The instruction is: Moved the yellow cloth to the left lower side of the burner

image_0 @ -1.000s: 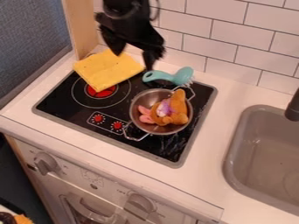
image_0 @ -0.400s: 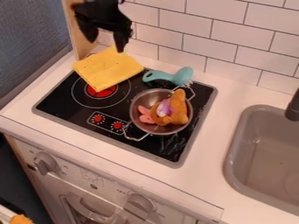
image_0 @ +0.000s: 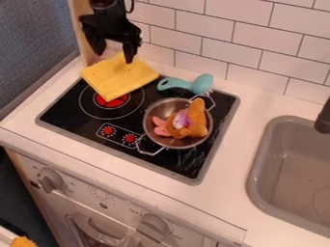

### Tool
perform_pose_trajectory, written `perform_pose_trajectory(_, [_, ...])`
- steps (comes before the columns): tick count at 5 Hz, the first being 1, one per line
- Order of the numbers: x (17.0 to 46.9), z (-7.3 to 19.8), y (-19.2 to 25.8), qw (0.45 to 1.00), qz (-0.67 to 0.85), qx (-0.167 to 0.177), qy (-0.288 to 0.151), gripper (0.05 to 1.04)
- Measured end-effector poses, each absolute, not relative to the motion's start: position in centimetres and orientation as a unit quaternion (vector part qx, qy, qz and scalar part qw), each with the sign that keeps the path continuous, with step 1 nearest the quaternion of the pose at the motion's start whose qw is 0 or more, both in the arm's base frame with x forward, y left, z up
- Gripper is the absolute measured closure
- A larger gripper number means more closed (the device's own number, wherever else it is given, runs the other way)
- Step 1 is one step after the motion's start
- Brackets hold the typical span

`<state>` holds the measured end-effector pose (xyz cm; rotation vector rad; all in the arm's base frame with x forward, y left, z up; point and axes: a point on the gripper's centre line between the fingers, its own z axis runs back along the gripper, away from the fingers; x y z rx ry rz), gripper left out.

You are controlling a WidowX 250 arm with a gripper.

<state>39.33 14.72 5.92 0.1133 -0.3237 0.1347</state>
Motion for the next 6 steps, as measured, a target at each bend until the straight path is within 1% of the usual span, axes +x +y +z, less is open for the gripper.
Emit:
perform_pose_trajectory(2, [39.1, 2.6, 14.5, 0.989, 0.073, 0.039, -0.126, 0.083])
perform_pose_trajectory(3, [38.7, 1.8, 14.3, 0.99, 0.078, 0.039, -0.115, 0.083])
perform_pose_trajectory(4, [38.2, 1.1, 13.9, 0.99, 0.075, 0.033, -0.116, 0.083])
perform_pose_trajectory(5, [36.7, 1.1, 13.4, 0.989, 0.082, 0.031, -0.115, 0.083])
perform_pose_trajectory(6, [34.6, 1.3, 13.4, 0.988, 0.097, 0.026, -0.114, 0.083])
